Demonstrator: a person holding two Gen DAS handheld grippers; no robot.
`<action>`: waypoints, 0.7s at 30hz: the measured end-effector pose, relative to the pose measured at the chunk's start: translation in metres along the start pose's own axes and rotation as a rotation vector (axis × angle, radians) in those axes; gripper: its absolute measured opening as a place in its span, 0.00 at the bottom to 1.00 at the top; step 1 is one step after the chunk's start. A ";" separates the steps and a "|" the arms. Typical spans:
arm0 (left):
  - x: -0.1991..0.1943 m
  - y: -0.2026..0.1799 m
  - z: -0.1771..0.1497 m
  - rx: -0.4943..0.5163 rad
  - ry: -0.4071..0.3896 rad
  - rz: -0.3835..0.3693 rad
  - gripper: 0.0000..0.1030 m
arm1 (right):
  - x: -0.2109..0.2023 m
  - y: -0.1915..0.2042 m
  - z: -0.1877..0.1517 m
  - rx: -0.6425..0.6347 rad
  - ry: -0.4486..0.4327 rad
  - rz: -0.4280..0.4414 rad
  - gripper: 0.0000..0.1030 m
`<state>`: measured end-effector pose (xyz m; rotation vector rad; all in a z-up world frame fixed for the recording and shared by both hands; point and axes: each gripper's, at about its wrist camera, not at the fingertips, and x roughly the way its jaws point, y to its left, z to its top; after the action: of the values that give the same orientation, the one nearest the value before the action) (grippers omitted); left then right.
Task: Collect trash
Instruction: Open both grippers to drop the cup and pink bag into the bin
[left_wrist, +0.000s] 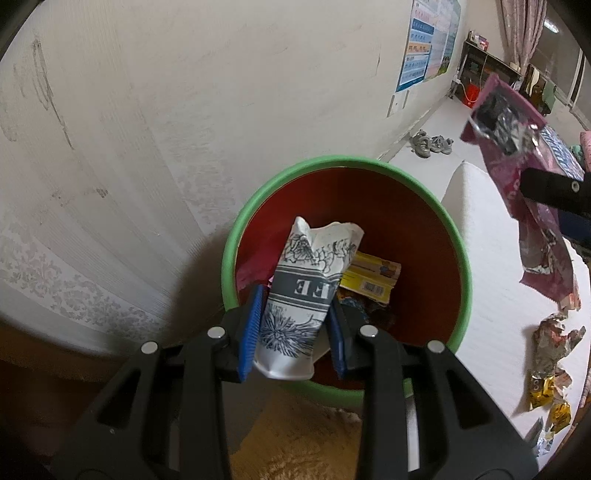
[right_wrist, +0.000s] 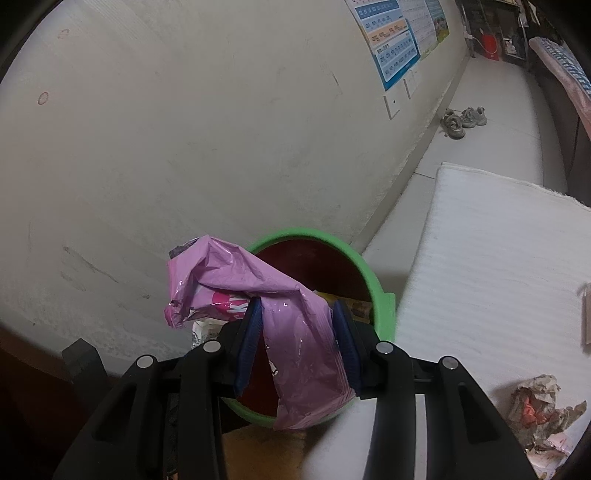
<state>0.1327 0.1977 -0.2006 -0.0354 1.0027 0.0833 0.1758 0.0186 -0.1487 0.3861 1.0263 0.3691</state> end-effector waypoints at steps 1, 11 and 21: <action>0.001 0.000 0.000 0.001 0.003 0.001 0.30 | 0.001 0.001 0.000 0.000 0.001 0.002 0.39; 0.010 -0.001 0.004 0.013 0.028 0.007 0.30 | 0.009 0.001 0.006 0.011 0.012 0.010 0.39; 0.010 -0.002 0.009 0.008 0.023 0.026 0.59 | 0.018 0.004 0.007 0.011 0.016 0.027 0.54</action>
<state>0.1458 0.1973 -0.2040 -0.0162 1.0261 0.1033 0.1901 0.0295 -0.1568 0.4073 1.0402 0.3913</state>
